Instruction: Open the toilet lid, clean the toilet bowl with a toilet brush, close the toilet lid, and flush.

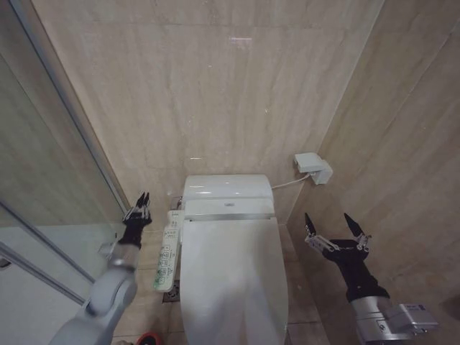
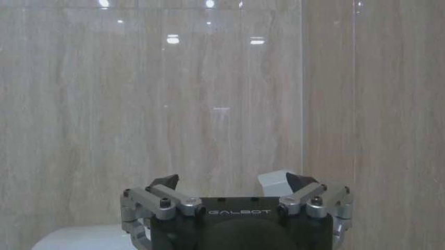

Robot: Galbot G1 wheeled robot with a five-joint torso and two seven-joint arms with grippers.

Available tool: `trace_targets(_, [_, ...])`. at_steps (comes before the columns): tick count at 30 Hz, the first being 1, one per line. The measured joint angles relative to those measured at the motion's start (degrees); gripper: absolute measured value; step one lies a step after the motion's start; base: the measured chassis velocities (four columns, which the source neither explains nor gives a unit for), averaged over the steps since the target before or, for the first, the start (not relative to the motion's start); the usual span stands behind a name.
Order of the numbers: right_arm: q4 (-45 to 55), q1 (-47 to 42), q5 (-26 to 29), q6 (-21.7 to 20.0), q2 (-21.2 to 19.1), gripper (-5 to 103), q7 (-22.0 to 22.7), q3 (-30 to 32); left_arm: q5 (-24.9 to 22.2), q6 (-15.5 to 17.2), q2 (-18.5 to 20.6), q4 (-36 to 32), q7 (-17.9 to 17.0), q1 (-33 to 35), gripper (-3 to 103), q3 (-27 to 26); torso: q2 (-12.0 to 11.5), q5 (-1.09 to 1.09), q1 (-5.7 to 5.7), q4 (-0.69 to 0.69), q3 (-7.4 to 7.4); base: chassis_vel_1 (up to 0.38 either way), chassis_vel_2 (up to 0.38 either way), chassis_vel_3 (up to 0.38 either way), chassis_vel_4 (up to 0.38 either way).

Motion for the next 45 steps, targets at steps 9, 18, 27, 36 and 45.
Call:
trace_targets(9, [0.0, 0.0, 0.0, 0.0, 0.0, 100, 0.0, 0.0, 6.62, 8.07, -2.47, -13.86, 1.04, 15.95, 49, -11.32, 0.0, 0.01, 0.0, -0.02, 0.0, 0.0, 0.0, 0.0, 0.0])
trace_targets(18, [0.0, 0.0, 0.0, 0.0, 0.0, 100, 0.0, 0.0, 7.41, 9.84, -5.62, -22.41, 6.98, 24.29, 77, -16.63, 0.0, 0.0, 0.0, -0.02, 0.01, 0.0, 0.0, 0.0, 0.0])
trace_targets(27, [0.0, 0.0, 0.0, 0.0, 0.0, 100, 0.0, 0.0, 10.15, 9.76, -7.87, -26.83, 8.97, 28.37, 99, -18.28, 0.0, 0.0, 0.01, -0.01, 0.01, 0.0, 0.0, 0.0, 0.0])
trace_targets(36, [0.0, 0.0, 0.0, 0.0, 0.0, 100, 0.0, 0.0, 12.2, 8.9, -10.34, -29.26, 9.04, 31.26, 100, -17.89, -0.01, 0.01, 0.01, -0.01, 0.01, 0.0, 0.0, 0.0, 0.0])
trace_targets(45, [0.0, 0.0, 0.0, 0.0, 0.0, 100, 0.0, 0.0, 12.62, 8.8, -11.88, -30.62, 9.04, 32.53, 100, -17.88, -0.01, 0.0, 0.01, -0.01, 0.01, 0.0, 0.0, 0.0, 0.0])
